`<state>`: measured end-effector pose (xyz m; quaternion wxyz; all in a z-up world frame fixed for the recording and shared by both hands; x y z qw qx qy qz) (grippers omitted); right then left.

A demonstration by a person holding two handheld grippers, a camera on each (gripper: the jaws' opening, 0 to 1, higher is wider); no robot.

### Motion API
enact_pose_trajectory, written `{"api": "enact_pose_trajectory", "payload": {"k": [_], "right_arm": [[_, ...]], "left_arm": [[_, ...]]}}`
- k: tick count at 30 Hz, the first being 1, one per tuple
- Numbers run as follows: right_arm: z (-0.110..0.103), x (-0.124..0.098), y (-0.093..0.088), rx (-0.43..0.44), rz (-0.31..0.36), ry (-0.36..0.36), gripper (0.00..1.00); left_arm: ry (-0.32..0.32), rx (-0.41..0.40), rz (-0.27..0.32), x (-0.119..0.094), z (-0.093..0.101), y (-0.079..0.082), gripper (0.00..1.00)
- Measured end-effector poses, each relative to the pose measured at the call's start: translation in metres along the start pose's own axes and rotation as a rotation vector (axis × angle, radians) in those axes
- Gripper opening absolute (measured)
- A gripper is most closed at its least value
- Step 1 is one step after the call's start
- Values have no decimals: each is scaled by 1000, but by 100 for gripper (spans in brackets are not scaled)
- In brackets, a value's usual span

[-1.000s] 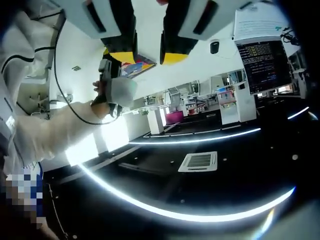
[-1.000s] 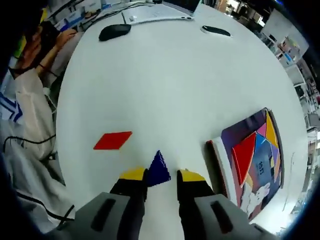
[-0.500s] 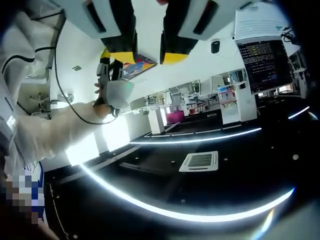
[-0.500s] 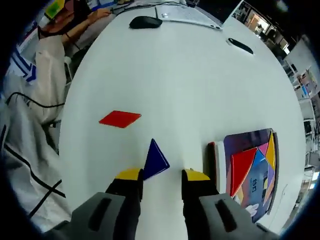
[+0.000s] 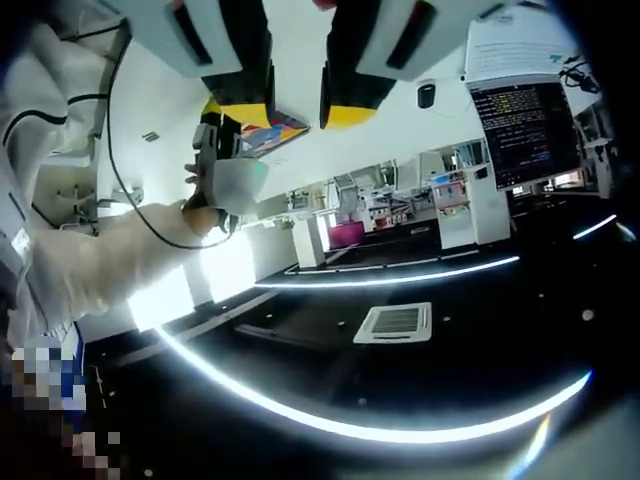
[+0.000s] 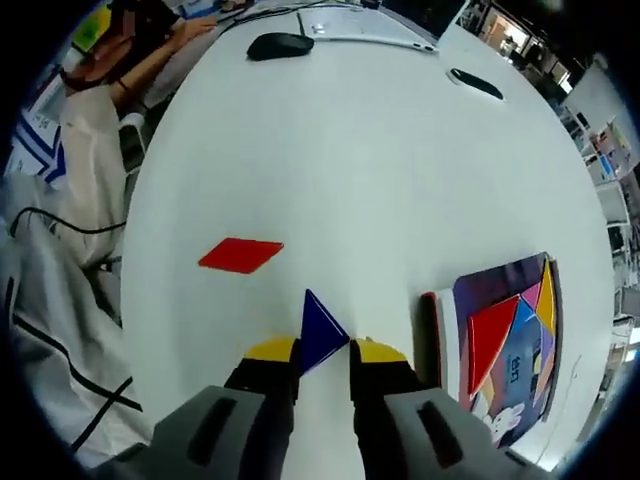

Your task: Pick up the tangram pieces one by one and place each piece onto its matching region on the pattern sheet, fitting the shapes together until the outline on the sheet is completely filled by the tangram pieces

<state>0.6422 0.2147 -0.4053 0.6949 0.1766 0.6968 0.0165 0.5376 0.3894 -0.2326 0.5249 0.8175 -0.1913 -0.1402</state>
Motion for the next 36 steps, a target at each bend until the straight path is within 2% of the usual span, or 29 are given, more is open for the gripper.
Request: {"api": "enact_pose_trajectory", "payload": {"k": [5,8,13,15,16,18,19,21,22,24,26,29,31,36], "right_arm": [[0,0,0,-53,16,12,22],[3,0,1,-50,15,6,25],[1,1,2,-32,3,8,21],[0,1,2,-75,0,14,20],[1,1,2,-68,-1,17,20],[1,1,1,45,-3,15,20],[3,-1,-4,54,-42,6,20],[2,-6,-4,11,-49,13,20],[2,-10,-2,7,-46,17,20],[1,-23,0,-14,-50,25,20],[7,-38,2,-60,-58,4,20],[23,-55,-2,-94,-103,-40,20],[36,-65,-6,-87,-128,-66,20],[66,-83,-8,-53,-125,-121,20]], "left_arm": [[-4,2,1,2,2,0,20],[-4,0,-3,2,1,-1,20],[-3,0,2,2,1,0,20],[-4,1,3,2,2,0,20],[-4,1,2,2,2,-1,20],[-5,1,1,1,3,-1,20],[-6,1,1,1,3,-1,20],[-9,0,1,1,4,-2,20],[-15,2,8,0,5,-1,20],[-56,-15,73,-2,12,8,20],[-70,-23,101,-5,14,13,20],[-84,-37,100,-4,17,11,20],[-93,-47,82,-2,19,7,20],[-102,-67,51,2,21,-2,20]]}}
Point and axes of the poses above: the point that each gripper's makers call its tool centre point, and the gripper's own axes: x roughly forward along the fingers, z roughly to its right, y roughly out of its top, the point moved 1 cm from there along -x, roughly backward along the fingers, and after that the axes turned 12 degrees about x, right-handed, at the moved point
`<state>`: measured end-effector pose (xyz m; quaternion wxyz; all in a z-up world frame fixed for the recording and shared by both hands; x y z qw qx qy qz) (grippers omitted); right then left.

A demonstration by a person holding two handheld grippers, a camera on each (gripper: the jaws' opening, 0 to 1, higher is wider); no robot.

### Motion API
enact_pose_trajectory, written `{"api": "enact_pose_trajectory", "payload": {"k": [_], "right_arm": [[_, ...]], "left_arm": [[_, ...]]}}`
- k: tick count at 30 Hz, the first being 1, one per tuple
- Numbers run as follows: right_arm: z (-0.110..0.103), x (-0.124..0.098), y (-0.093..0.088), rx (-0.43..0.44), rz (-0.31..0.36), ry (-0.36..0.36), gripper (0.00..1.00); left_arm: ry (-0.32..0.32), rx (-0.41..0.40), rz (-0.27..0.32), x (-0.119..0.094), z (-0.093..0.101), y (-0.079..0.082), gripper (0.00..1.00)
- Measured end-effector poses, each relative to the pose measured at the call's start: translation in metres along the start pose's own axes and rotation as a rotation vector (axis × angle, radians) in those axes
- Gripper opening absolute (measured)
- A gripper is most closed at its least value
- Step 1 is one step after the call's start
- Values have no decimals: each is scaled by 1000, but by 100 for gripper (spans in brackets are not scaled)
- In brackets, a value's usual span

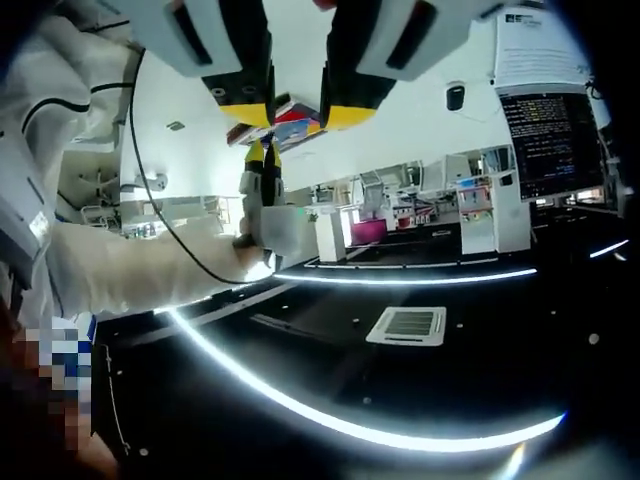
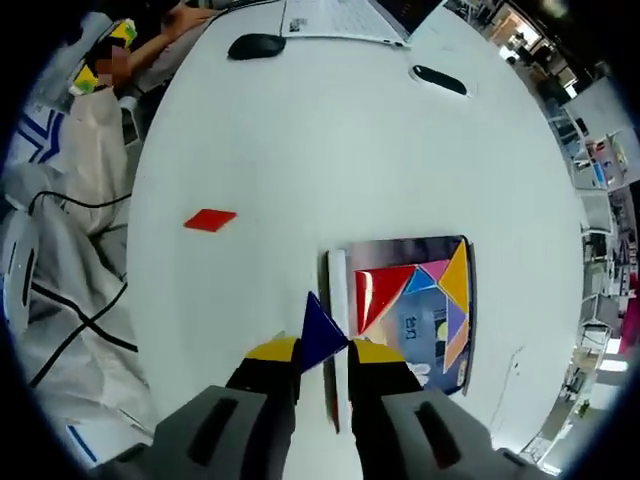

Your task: Pick up the tangram pieces one by one and place each piece onto its matching region on the pattern sheet, fitting the shapes together until the outline on the sheet is completely filled by the tangram pieces

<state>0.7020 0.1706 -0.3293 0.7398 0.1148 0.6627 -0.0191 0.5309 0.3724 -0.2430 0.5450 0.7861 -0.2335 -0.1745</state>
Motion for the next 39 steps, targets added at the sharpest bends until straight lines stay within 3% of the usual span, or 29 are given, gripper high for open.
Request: {"api": "enact_pose_trajectory", "payload": {"k": [5,8,12,16,17,18,29,39], "right_arm": [[39,-1,-9,16,-4,-82,20],[54,2,-11,23,-2,-94,20],[81,11,-14,-56,-20,-136,20],[99,25,-13,-83,-37,-154,20],[117,27,-9,-89,-37,-150,20],[121,32,-6,-87,-31,-142,20],[141,58,-2,-103,-52,-140,20],[144,63,4,-127,-58,-159,20]], "left_arm": [[-19,-38,-20,5,1,-7,20],[-37,-49,-50,9,5,-14,20],[-50,-36,-108,14,9,-25,20],[-47,-25,-109,14,7,-24,21],[-45,-22,-106,14,7,-23,21],[-42,-20,-105,14,6,-23,21],[-22,-1,-100,10,2,-22,21],[-11,16,-107,13,1,-20,21]]}}
Point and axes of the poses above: the point that each gripper's makers call its tool centre point, and the gripper's own axes: x roughly forward along the fingers, z roughly to its right, y roughly out of its top, the point moved 1 cm from there along -x, roughly backward along the fingers, and after that the axes turned 12 degrees about x, right-handed, at the moved point
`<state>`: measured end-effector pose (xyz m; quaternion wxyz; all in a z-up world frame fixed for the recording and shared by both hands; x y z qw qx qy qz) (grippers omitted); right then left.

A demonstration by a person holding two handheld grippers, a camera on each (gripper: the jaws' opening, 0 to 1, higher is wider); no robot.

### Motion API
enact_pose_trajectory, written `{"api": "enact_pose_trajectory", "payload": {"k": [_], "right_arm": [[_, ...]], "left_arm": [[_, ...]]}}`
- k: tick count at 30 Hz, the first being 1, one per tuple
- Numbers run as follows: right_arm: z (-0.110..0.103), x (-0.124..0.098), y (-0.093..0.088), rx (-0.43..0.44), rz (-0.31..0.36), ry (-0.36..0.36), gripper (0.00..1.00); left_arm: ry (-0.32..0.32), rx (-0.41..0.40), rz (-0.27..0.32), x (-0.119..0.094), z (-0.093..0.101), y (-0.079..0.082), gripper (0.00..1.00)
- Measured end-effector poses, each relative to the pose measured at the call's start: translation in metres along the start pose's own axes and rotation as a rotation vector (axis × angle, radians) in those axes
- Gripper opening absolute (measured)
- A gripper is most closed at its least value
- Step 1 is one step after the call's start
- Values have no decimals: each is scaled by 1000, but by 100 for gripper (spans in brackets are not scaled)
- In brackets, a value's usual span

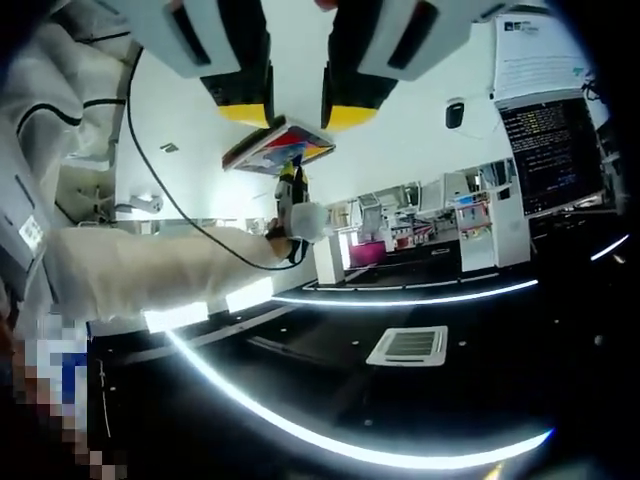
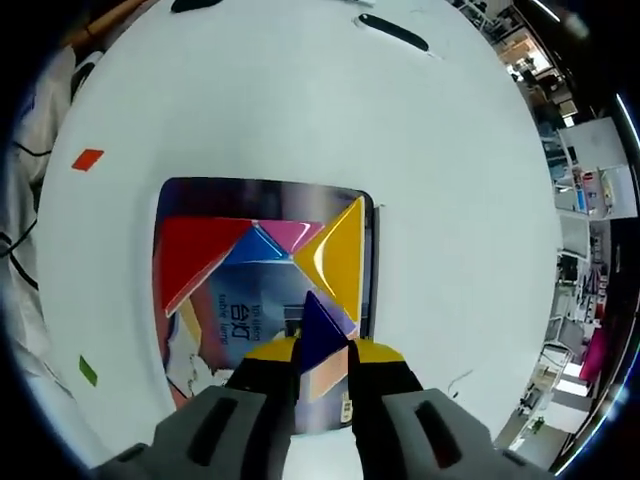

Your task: Pick up the tangram pieces one by one and place each piece onto its matching region on the pattern sheet, fitting the shapes together until the outline on the sheet is completely filled by the tangram pieces

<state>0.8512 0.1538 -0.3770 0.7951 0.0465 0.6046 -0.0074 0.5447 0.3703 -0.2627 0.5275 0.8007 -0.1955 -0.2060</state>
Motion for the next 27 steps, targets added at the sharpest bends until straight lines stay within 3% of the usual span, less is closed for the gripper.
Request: {"api": "enact_pose_trajectory", "payload": {"k": [15,18,27], "right_arm": [[-2,4,4,-67,-5,-7,20],[6,5,-4,-120,-50,-44,20],[6,4,-2,-104,-37,-39,20]], "left_arm": [[9,11,9,-2,-2,3,21],[6,13,7,0,-2,3,21],[11,12,5,4,-4,3,21]]}}
Point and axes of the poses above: the point that each gripper's makers call its tool centre point, and the gripper's own axes: x roughly forward along the fingers, z roughly to its right, y roughly out of its top, the point moved 1 cm from there along -x, roughly backward along the fingers, and after that the axes turned 12 degrees about x, right-handed, at the moved point
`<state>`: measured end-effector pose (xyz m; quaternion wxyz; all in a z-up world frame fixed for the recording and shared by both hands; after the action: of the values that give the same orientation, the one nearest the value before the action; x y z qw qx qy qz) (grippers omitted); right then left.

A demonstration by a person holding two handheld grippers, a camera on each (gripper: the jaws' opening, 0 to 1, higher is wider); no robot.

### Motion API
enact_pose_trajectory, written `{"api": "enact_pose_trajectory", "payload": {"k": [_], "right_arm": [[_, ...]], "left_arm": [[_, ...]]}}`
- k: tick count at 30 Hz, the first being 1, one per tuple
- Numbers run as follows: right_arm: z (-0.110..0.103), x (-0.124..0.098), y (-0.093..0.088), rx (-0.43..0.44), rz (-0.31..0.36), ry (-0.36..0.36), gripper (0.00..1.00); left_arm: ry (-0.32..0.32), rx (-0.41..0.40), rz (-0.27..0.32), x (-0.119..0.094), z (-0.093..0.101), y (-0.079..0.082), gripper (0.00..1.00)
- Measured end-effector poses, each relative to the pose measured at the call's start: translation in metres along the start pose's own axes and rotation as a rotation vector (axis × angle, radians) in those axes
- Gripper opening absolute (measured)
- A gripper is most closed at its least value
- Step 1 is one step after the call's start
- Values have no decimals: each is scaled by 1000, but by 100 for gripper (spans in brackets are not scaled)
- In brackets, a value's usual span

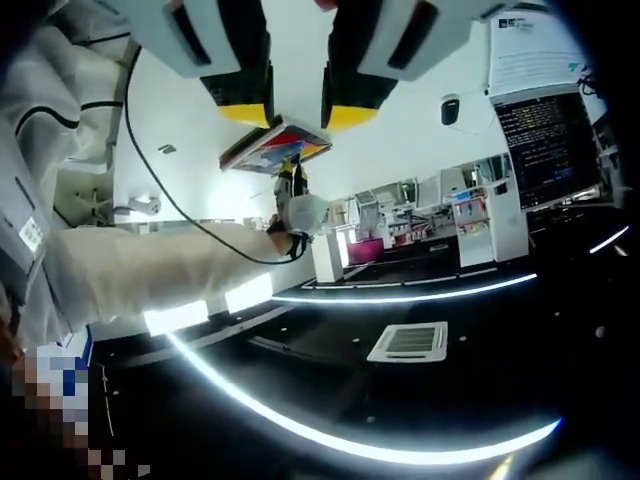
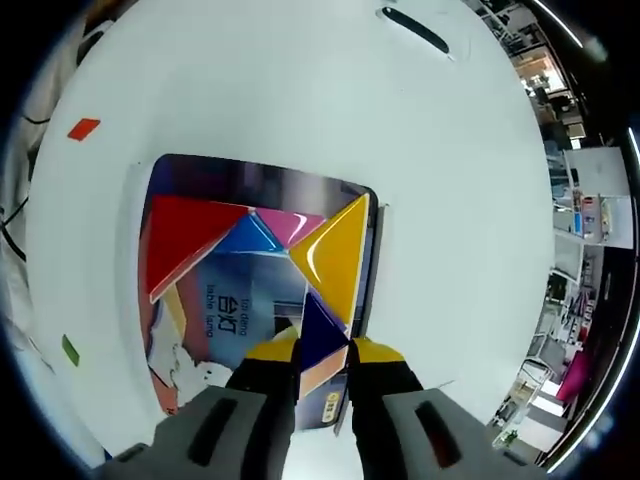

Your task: Pick up the tangram pieces one by one and place each piece onto its matching region on the pattern sheet, fitting the shapes together until the outline on the sheet is completely filled by the tangram pieces

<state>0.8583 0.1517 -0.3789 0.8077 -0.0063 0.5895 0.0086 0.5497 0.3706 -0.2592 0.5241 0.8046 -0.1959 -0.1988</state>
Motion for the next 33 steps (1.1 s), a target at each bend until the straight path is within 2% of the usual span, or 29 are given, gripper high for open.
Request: {"api": "enact_pose_trajectory", "payload": {"k": [9,15,22,27,30,31,33], "right_arm": [[-2,0,5,41,13,11,20],[-2,2,5,29,11,8,20],[-2,2,4,93,49,7,21],[7,0,3,128,70,-42,32],[7,-3,3,115,70,-69,35],[4,-6,-1,95,46,-68,37],[3,-19,1,84,71,-82,35]], "left_arm": [[13,-2,-6,-1,-3,-2,21],[15,2,-3,-2,-3,-1,21],[20,6,0,-3,-4,0,21],[19,8,1,-2,-3,1,21],[16,10,2,-2,-2,1,21],[16,10,2,-1,-2,1,21],[16,9,1,-1,-3,1,21]]}}
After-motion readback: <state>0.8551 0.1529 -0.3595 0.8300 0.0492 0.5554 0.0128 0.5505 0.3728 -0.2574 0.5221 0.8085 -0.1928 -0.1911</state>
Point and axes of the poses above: the point that each gripper's makers call its tool centre point, and the gripper's own axes: x roughly forward along the fingers, z roughly to its right, y roughly out of its top, the point moved 1 cm from there along -x, roughly backward along the fingers, and after that the axes turned 12 degrees about x, right-handed, at the moved point
